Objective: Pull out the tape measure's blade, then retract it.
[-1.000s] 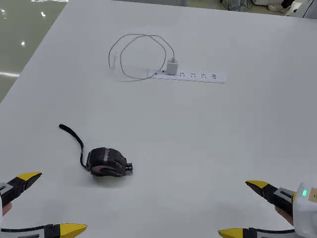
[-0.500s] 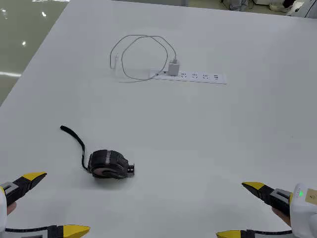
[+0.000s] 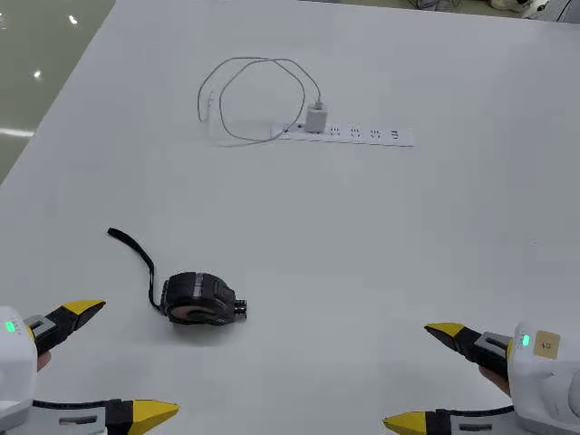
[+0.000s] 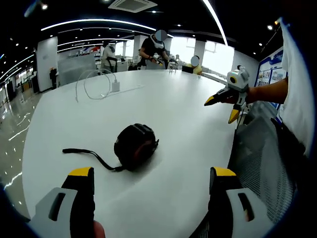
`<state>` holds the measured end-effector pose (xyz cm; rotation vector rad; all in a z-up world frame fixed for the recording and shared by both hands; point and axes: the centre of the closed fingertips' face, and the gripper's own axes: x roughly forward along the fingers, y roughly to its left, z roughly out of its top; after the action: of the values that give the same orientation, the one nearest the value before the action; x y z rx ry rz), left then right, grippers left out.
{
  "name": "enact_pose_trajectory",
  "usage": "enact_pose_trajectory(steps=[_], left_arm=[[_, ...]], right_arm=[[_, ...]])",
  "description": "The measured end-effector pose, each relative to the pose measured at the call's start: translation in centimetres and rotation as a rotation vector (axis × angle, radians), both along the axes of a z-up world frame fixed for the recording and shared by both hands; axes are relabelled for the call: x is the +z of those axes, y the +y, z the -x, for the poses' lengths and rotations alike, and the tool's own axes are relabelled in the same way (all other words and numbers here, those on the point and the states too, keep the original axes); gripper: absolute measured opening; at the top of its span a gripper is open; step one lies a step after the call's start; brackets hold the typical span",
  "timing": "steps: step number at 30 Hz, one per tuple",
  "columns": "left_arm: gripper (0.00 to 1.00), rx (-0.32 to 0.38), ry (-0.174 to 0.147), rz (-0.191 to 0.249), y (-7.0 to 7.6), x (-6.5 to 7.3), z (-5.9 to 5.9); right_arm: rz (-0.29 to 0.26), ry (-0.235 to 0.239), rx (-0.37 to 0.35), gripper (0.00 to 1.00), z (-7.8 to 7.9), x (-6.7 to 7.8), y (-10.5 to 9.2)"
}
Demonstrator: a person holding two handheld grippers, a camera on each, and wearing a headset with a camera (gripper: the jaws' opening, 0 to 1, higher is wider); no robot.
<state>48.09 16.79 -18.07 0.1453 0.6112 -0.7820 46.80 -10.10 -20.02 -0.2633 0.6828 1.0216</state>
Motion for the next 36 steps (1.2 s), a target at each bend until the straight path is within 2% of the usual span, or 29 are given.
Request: enact_pose_trajectory(steps=[17,26,32,36], left_arm=[[0.94,-0.07,0.008,-0.038,0.1,-0.6,-2.4],[0.92,-0.125,0.021,-0.065,-0.2,-1.1,-2.8],[0.91,-0.167,0.024,-0.098,-0.3,-1.4,-3.1],[0.87,-0.19,0.03,-0.109,-0.5,-1.6,-3.2]], right_arm=[[0.026,-0.006,0.11,0.74,-1.1,-0.7,2.3],[0.035,-0.011,0.145,0.74,-2.0,-1.1,3.2],[0.046,-0.015,0.175,0.73,-2.5,-1.3,3.7],[0.059,-0.017,0.196,0.73,-2.9,-1.4,4.1]])
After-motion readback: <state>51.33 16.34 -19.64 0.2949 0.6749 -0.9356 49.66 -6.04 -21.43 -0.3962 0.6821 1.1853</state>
